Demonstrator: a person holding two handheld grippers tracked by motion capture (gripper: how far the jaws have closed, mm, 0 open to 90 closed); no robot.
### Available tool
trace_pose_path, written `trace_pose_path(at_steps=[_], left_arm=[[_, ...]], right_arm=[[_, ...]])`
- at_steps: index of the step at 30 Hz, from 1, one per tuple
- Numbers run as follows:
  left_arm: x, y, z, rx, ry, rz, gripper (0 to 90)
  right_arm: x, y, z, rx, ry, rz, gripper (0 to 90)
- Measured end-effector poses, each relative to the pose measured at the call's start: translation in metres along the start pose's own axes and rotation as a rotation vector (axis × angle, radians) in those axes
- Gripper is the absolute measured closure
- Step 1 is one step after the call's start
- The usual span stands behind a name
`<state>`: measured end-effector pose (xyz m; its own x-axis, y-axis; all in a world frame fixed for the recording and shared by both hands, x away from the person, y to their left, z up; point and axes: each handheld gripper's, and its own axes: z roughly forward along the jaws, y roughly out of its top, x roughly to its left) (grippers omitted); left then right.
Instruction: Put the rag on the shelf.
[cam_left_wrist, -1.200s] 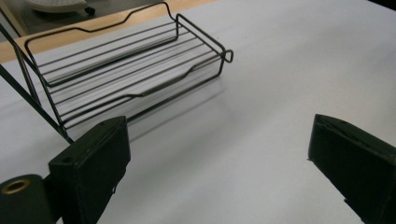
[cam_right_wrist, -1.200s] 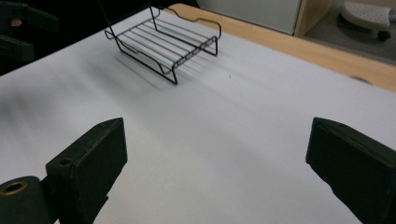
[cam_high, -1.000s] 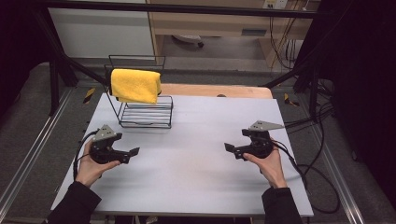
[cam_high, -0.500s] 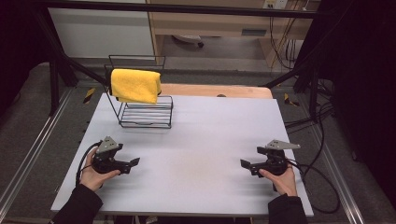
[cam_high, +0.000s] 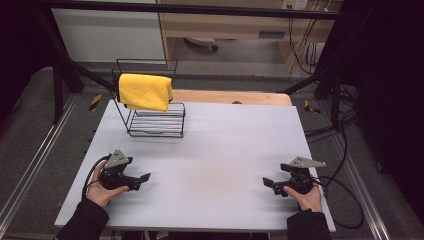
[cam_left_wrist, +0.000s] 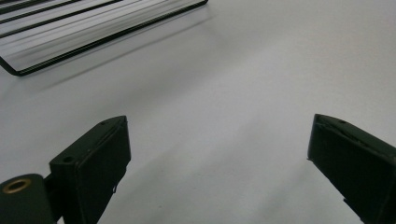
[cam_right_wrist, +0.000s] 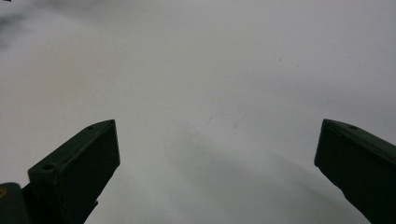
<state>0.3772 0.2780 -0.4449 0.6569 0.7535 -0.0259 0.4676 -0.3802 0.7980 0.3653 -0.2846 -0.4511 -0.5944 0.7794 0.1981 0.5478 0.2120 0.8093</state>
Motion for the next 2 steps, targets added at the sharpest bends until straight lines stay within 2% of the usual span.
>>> trace_pose_path(at_steps=[2], left_arm=[[0.0001, -0.0008, -0.0001, 0.000, -0.001, 0.002, 5.8]], right_arm=[[0.0002, -0.0004, 0.0004, 0.002, -0.002, -0.001, 0.7]])
